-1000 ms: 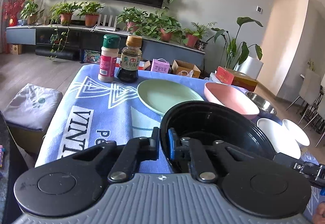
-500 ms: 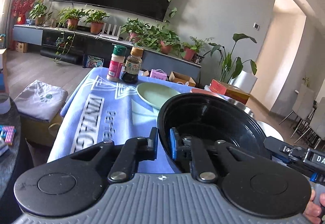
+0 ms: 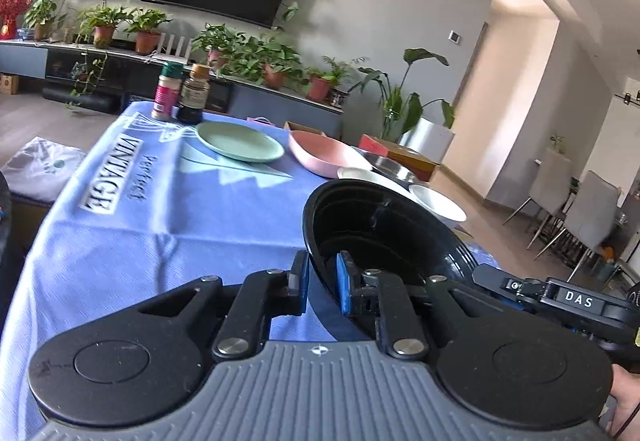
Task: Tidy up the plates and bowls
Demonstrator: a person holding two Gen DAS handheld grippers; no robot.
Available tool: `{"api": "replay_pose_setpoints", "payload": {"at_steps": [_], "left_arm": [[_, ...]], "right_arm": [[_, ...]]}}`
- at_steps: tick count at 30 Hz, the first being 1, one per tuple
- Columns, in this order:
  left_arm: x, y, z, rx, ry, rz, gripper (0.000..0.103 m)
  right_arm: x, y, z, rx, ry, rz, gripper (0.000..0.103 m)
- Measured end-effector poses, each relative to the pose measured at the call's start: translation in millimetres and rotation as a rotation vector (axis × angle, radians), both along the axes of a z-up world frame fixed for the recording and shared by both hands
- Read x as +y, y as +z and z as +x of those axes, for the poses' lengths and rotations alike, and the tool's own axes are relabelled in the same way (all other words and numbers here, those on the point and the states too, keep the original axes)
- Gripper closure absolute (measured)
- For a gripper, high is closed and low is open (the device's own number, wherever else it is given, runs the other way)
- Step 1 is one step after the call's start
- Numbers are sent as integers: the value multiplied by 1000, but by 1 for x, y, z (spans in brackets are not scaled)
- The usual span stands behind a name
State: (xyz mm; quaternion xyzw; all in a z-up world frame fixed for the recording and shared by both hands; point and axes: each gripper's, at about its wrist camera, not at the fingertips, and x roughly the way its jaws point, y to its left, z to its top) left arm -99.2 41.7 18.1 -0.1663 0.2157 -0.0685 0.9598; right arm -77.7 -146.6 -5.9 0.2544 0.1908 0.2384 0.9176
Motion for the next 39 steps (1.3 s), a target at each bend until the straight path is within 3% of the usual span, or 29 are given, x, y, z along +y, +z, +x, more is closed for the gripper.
{"api": "replay_pose_setpoints", "payload": {"at_steps": [27, 29, 31, 33, 39], "left_arm": [[-20, -25, -11, 49, -20, -58, 87], [-19, -25, -10, 47, -23, -60, 83], [-18, -25, -12, 42, -22, -65, 70], [-18, -25, -14, 32, -9, -63, 45], [-12, -21, -16, 15, 8, -56, 40]], "right_arm": [[-21, -14, -2, 25, -26, -31, 32], [-21, -14, -1, 30, -24, -32, 31], [-21, -14, -1, 36, -23, -29, 31], [-20, -15, -1, 39, -13, -25, 31], [-22, -12, -2, 35, -27, -25, 27]]}}
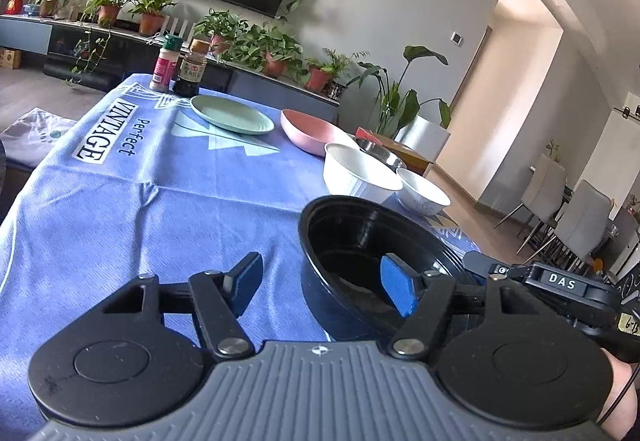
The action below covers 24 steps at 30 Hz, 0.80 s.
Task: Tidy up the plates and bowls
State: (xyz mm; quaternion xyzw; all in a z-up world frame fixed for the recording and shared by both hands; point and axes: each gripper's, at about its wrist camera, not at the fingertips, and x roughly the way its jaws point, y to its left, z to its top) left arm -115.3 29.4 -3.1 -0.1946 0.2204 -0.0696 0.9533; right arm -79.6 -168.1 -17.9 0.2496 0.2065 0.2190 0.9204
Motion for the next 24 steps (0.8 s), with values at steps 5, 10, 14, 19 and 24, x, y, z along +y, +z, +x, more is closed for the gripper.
{"api": "replay_pose_setpoints", "payload": {"at_steps": [5, 10, 14, 19, 24], "left_arm": [[6, 4, 1, -12, 18, 4, 35], [14, 15, 5, -42, 49, 21, 23], [22, 34, 14, -83, 74, 42, 17], [24, 58, 29, -131, 78, 68, 11], [19, 76, 47, -154, 76, 114, 3]], "right_arm": [[-7, 2, 2, -6, -16, 23, 9], [-14, 7, 8, -12, -34, 38, 3], [-23, 17, 21, -27, -48, 63, 0], [-28, 35, 40, -63, -48, 74, 0], [-26, 46, 68, -74, -8, 88, 0]]}}
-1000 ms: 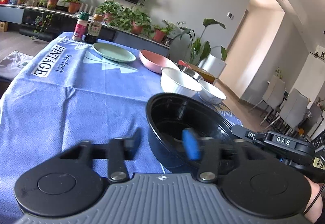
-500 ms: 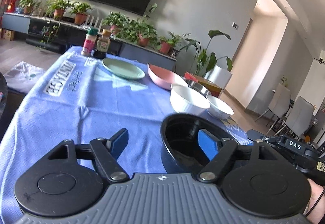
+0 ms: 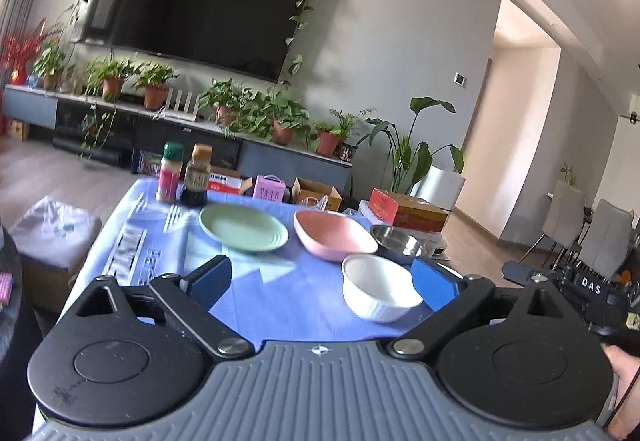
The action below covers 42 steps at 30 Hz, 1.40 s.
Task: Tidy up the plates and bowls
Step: 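Move both grippers toward the white ribbed bowl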
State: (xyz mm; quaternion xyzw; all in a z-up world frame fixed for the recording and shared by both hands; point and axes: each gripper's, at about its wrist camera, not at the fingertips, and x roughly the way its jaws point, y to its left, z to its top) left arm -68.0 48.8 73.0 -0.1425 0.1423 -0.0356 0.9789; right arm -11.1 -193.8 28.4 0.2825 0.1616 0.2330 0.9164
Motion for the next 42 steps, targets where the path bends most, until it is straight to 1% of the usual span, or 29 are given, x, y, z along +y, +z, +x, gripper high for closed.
{"api": "replay_pose_setpoints", "payload": {"at_steps": [1, 5, 7, 10, 14, 17, 19, 20, 24, 27, 30, 36, 40, 42], "left_arm": [[-1, 3, 4, -4, -2, 9, 0], [-2, 16, 20, -18, -19, 46, 0], [2, 20, 29, -24, -17, 47, 0], [6, 24, 44, -28, -23, 35, 0], [4, 23, 69, -24, -54, 27, 0], [0, 20, 92, -6, -88, 61, 0], [0, 17, 106, 7, -116, 67, 0], [-1, 16, 111, 12, -129, 64, 0], [3, 3, 127, 30, -171, 30, 0], [6, -8, 135, 75, -172, 32, 0], [8, -14, 138, 90, -177, 40, 0], [15, -14, 147, 121, -211, -2, 0], [14, -13, 163, 145, -242, -24, 0], [14, -14, 172, 163, -261, -48, 3]], "right_arm": [[1, 2, 5, 4, 6, -2, 0], [7, 17, 27, -8, 40, -20, 0], [9, 23, 37, -24, 60, -27, 0], [8, 28, 53, -24, 78, -38, 0], [5, 18, 62, -22, 95, -23, 0], [6, 3, 72, 37, 131, 8, 0], [7, -5, 78, 86, 136, 22, 0], [7, -8, 79, 99, 137, 23, 0], [10, -4, 76, 79, 137, 25, 0], [10, -3, 79, 87, 121, 29, 0], [11, -4, 79, 102, 122, 27, 0], [9, -4, 84, 125, 102, 40, 0], [9, -7, 85, 149, 103, 64, 0], [9, -7, 86, 150, 113, 66, 0]]}}
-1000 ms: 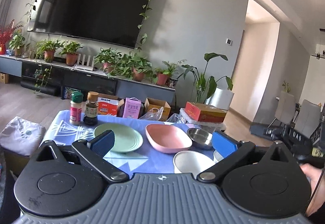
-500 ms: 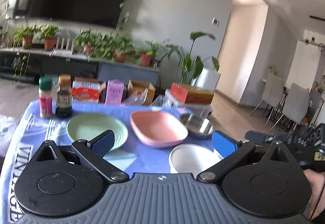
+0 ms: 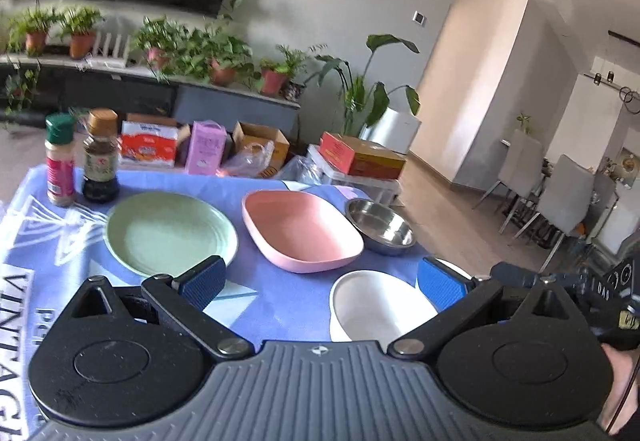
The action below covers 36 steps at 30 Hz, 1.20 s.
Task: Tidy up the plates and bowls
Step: 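Move both grippers toward the white ribbed bowl, then close both grippers on the rim of the white ribbed bowl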
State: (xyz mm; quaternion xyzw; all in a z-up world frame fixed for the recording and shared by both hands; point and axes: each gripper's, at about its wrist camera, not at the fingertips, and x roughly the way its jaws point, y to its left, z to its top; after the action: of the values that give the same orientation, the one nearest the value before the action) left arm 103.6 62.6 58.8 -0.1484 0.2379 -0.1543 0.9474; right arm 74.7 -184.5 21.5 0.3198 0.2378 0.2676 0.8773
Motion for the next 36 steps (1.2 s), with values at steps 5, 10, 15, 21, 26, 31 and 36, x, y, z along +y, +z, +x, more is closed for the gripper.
{"api": "replay_pose_setpoints", "payload": {"at_steps": [5, 10, 15, 21, 26, 31, 36], "left_arm": [[-8, -9, 20, 58, -42, -19, 12], [-16, -20, 31, 104, -82, -34, 21], [-22, -32, 35, 129, -86, 11, 27], [-26, -42, 40, 156, -85, 22, 41], [-28, -47, 40, 166, -93, 13, 45], [-31, -48, 39, 160, -102, 25, 46], [-34, -51, 39, 162, -108, 28, 46]], "right_arm": [[2, -1, 5, 22, -1, -14, 0], [3, -6, 9, 53, 10, -18, 0], [2, -10, 10, 78, -1, -32, 0], [5, -14, 11, 104, -2, -52, 4], [5, -18, 12, 127, -12, -77, 9], [5, -18, 11, 130, -16, -85, 10], [5, -18, 10, 130, -14, -88, 10]]}}
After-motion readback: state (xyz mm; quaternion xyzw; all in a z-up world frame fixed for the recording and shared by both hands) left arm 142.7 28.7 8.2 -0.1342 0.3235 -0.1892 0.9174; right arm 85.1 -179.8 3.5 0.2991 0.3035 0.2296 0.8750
